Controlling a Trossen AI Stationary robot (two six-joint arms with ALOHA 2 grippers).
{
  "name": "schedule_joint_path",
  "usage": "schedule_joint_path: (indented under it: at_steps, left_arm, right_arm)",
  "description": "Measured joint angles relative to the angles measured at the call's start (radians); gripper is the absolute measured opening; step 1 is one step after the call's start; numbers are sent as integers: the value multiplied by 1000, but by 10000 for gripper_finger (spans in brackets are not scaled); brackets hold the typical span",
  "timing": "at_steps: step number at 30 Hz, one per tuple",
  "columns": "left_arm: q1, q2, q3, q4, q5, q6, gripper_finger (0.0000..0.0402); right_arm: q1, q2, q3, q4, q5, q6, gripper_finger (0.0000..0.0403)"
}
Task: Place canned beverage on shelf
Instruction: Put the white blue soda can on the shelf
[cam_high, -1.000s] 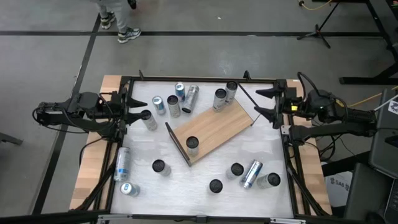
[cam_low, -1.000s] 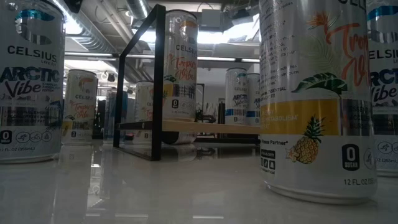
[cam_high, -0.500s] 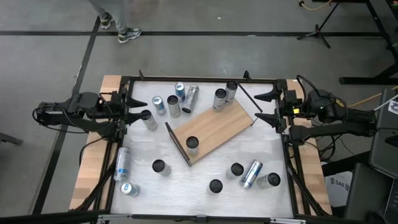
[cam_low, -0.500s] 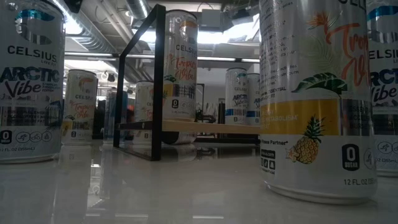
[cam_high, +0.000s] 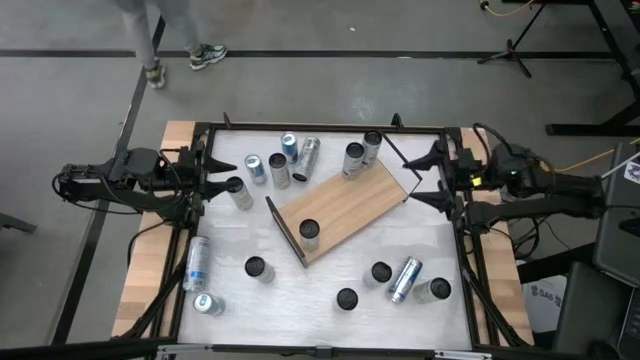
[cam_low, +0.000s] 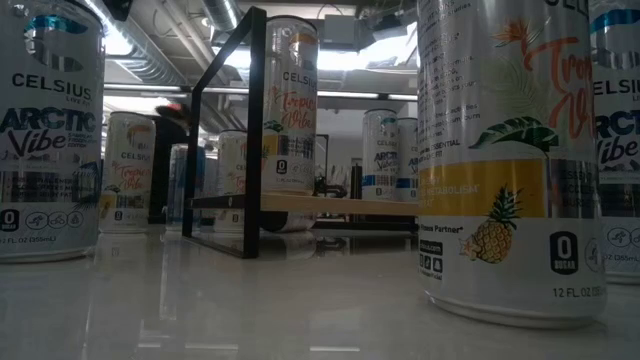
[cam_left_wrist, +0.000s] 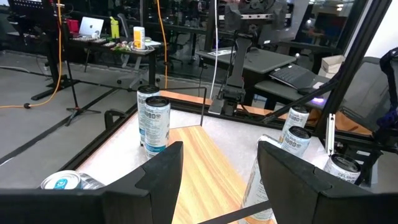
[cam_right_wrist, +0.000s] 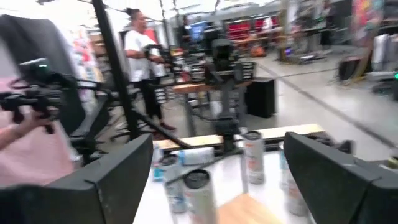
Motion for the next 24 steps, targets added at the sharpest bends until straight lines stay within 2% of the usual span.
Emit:
schedule_joint_path:
  at_steps: [7,14,17,24]
  left_arm:
    - [0,0,0,-6,0,0,199]
    - [0,0,0,-10,0,0,199]
    - [0,0,0,-10,0,0,199]
    - [0,0,0,-38,0,0,199]
  right_arm:
    - [7,119,0,55,-67,11,353]
    - [140,215,0,57,-53,18,353]
    - [219,235,0,56,2,18,353]
    - [394,258,0,48,216,88,353]
